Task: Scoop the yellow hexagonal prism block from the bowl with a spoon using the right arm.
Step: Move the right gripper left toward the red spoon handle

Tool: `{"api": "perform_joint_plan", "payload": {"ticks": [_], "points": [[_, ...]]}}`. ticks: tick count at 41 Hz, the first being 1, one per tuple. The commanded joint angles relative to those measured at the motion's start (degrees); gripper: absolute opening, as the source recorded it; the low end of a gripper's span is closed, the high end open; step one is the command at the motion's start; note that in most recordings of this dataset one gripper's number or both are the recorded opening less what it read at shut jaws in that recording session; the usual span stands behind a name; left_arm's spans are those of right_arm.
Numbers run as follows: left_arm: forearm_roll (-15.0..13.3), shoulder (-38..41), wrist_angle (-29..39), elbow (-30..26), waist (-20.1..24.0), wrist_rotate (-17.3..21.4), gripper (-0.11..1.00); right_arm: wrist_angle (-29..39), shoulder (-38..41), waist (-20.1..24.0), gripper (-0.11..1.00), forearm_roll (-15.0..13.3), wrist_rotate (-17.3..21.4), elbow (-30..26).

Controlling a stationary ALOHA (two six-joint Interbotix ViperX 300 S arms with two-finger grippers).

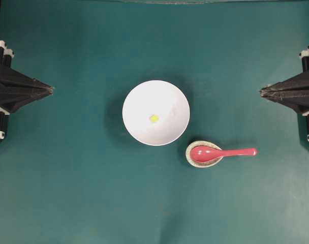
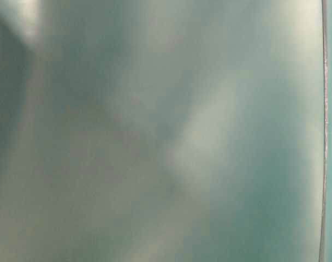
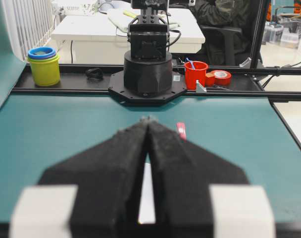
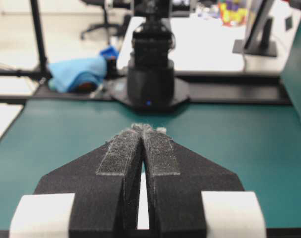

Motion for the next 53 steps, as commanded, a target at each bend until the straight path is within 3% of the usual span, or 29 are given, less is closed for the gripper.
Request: {"api": "perform_joint_plan", "payload": {"ticks": [1, 2, 3, 5, 19, 22, 30, 33, 42, 53], "points": [[0.7, 0.7, 3.3, -1.2, 0.6, 0.1, 0.00, 0.4, 0.8, 0.1, 0.00, 0.0, -0.2, -0.8], [0.7, 0.2, 5.2, -1.5, 1.5, -0.4, 0.00, 2.5, 1.5, 0.1, 0.00, 0.0, -0.4, -1.1], [0.7, 0.1, 5.3, -1.5, 1.6, -0.4, 0.07, 2.7, 1.7, 0.1, 0.00, 0.0, -0.4, -1.1], [0.7, 0.0, 5.5, -1.5, 1.8, -0.4, 0.02, 3.2, 2.0, 0.1, 0.00, 0.0, -0.3, -1.2], [0.8, 0.4, 5.8, -1.4, 1.8, -0.4, 0.02, 3.4, 2.8, 0.1, 0.03, 0.0, 0.1, -1.1], [0.8, 0.4, 6.1, -1.5, 1.8, -0.5, 0.02, 3.4, 3.6, 0.1, 0.11, 0.1, 0.2, -1.1], [0.8, 0.4, 6.7, -1.5, 1.8, -0.6, 0.02, 3.3, 5.4, 0.1, 0.52, 0.1, 0.3, -0.9], [0.8, 0.5, 6.8, -1.4, 1.8, -0.6, 0.02, 3.2, 6.2, 0.2, 0.59, 0.2, 0.6, -0.6], [0.7, 0.4, 6.8, -1.4, 1.8, -0.6, 0.02, 0.4, 11.0, 1.6, 0.58, 0.7, 1.9, 0.4], [0.8, 0.6, 7.2, -1.1, 1.9, -0.7, 0.02, -13.1, 21.2, 4.7, 0.58, 2.0, 1.9, 3.9]]}}
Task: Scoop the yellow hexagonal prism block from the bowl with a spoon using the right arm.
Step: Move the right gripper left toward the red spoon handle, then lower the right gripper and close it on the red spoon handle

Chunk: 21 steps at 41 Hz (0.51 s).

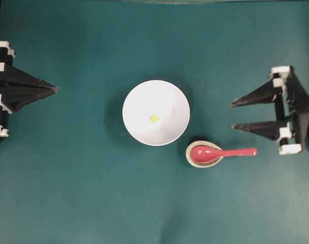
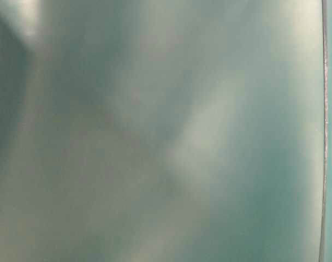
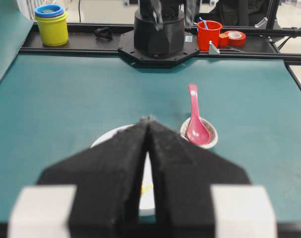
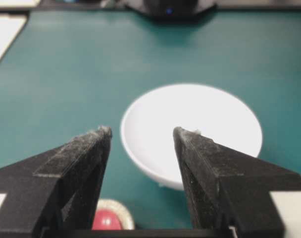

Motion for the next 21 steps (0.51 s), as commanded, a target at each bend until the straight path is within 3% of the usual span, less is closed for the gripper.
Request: {"api": "perform_joint_plan", "payload": {"ticks": [1, 12, 21], "points": [[0.0, 0.6, 0.2, -1.1, 0.1, -0.1, 0.02, -5.3, 3.6, 1.4, 0.58, 1.1, 0.0, 0.7], [0.1, 1.0, 0.2, -1.1, 0.1, 0.0, 0.02, -24.1, 15.1, 6.4, 0.58, 6.9, 0.0, 6.8], [0.1, 1.0, 0.0, -1.1, 0.1, 0.0, 0.02, -36.7, 26.5, 14.1, 0.58, 15.4, 0.0, 8.3]]}}
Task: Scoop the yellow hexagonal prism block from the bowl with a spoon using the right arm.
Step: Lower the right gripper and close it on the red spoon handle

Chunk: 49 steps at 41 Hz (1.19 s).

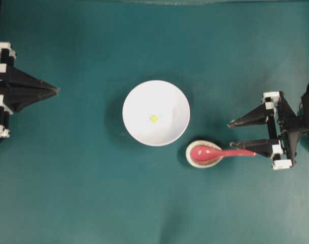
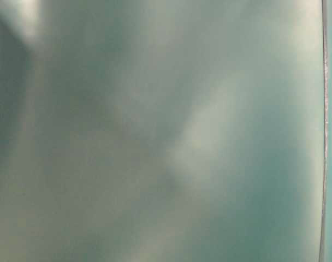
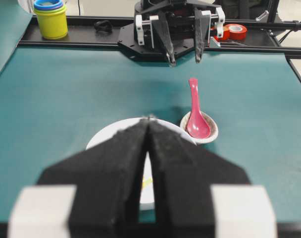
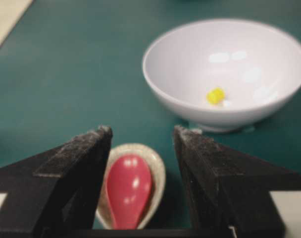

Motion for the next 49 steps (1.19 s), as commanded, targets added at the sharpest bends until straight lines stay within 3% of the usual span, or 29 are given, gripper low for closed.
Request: {"api": "perform_joint_plan", "payload": {"ticks": [1, 8, 18, 29, 49], "points": [[0.2, 0.5, -0.6, -1.0, 0.1, 0.0, 0.02, -4.2, 4.3, 3.2, 0.58, 3.1, -0.1, -0.7], [0.2, 0.6, -0.7, -1.0, 0.1, 0.0, 0.02, -9.1, 12.4, 8.1, 0.58, 7.5, -0.1, -1.7], [0.2, 0.5, -0.7, -1.0, 0.1, 0.1, 0.02, -14.6, 19.7, 12.4, 0.58, 11.2, 0.5, -1.9], [0.2, 0.5, -0.8, -1.0, 0.1, 0.0, 0.02, -14.5, 23.9, 12.8, 0.58, 11.2, 4.0, -2.1], [0.3, 0.5, -0.6, -1.0, 0.1, 0.0, 0.02, -9.5, 24.5, 12.8, 0.57, 11.2, 4.3, -3.3]]}}
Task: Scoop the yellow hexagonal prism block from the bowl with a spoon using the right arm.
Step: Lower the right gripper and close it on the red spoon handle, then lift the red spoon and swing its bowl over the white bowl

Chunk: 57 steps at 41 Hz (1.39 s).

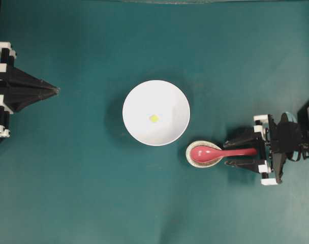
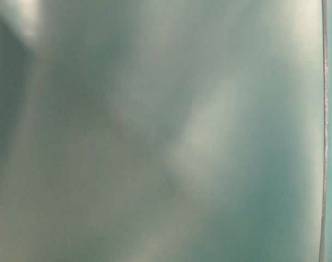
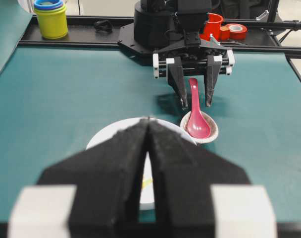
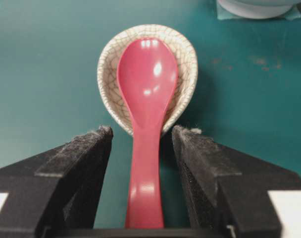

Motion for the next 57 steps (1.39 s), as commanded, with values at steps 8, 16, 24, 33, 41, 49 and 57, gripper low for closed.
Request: {"api": "perform_joint_plan", "payload": {"ticks": [8, 16, 24, 33, 41, 49, 57], "points": [[0.1, 0.4, -0.4, -1.0, 0.1, 0.0, 0.02, 0.1, -0.6, 0.2, 0.56, 0.1, 0.1, -0.3], [0.2, 0.5, -0.3, -1.0, 0.1, 0.0, 0.02, 0.0, -0.6, 0.2, 0.56, 0.1, 0.3, -0.2], [0.1, 0.5, -0.2, -1.0, 0.1, 0.0, 0.02, 0.0, -0.6, 0.2, 0.49, 0.1, 0.3, -0.1], [0.1, 0.4, -0.2, -1.1, 0.1, 0.0, 0.02, -0.2, -0.6, 0.2, 0.32, 0.2, 0.3, 0.0], [0.2, 0.4, -0.2, -1.0, 0.1, 0.0, 0.02, -0.2, -0.6, 0.2, 0.25, 0.2, 0.4, -0.2], [0.1, 0.4, -0.2, -1.0, 0.1, 0.0, 0.02, -0.3, -2.5, 0.2, 0.26, 0.3, 0.4, -0.1], [0.2, 0.4, -0.4, -1.0, 0.1, 0.1, 0.02, 0.5, -8.6, -0.2, 0.25, 0.3, -0.4, 0.3]]}}
